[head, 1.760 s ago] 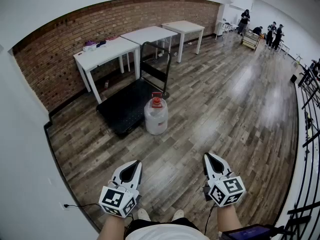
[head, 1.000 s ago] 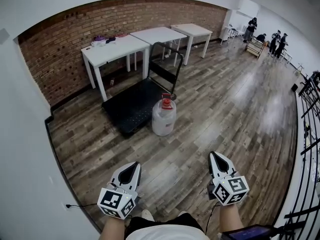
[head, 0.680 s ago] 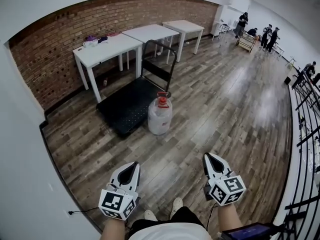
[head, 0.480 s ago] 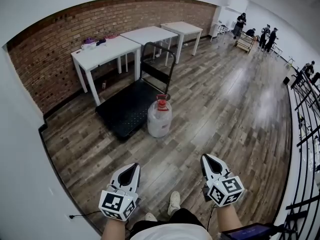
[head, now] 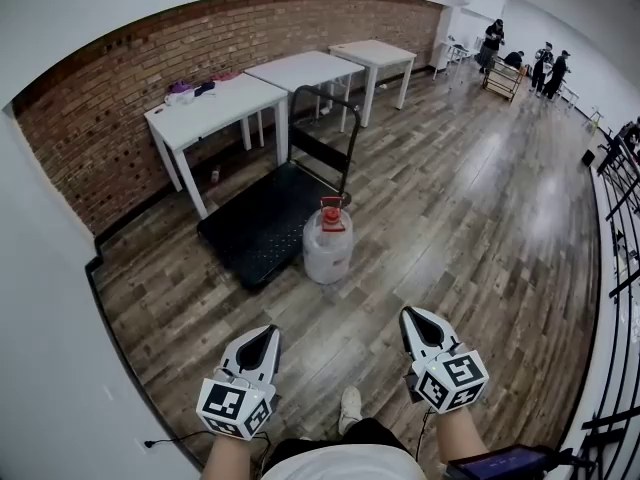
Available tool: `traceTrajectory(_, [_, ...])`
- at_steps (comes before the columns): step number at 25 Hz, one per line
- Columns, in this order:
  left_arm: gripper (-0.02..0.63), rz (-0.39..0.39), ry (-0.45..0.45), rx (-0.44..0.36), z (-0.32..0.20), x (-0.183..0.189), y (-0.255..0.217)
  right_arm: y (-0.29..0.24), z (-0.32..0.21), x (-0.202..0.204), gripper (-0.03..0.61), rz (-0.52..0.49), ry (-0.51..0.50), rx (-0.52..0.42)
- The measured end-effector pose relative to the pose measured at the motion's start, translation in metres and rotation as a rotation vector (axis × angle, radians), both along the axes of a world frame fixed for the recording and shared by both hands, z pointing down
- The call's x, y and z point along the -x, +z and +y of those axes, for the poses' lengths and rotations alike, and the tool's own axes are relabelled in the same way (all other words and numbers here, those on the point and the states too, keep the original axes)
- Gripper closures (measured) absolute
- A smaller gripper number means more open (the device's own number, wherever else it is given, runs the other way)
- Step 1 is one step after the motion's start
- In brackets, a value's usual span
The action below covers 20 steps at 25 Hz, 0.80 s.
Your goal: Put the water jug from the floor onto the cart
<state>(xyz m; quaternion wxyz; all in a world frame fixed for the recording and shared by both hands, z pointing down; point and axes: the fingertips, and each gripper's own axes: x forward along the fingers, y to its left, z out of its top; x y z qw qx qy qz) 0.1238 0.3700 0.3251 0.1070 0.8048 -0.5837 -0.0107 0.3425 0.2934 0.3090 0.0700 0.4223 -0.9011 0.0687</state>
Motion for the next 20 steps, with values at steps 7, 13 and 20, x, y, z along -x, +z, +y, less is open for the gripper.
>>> traceTrajectory(7, [0.615,-0.059,0.006,0.002,-0.063,-0.021,-0.007,0.013,-0.068,-0.014,0.577,-0.036,-0.019,0.026])
traceTrajectory(13, [0.615,-0.084,-0.043,0.025,-0.115,-0.038,-0.007,0.028,-0.133,-0.042,0.577,-0.062,-0.026,0.060])
traceTrajectory(20, [0.615,-0.092,-0.079,0.039,-0.156,-0.048,-0.005,0.032,-0.186,-0.051,0.577,-0.081,-0.052,0.078])
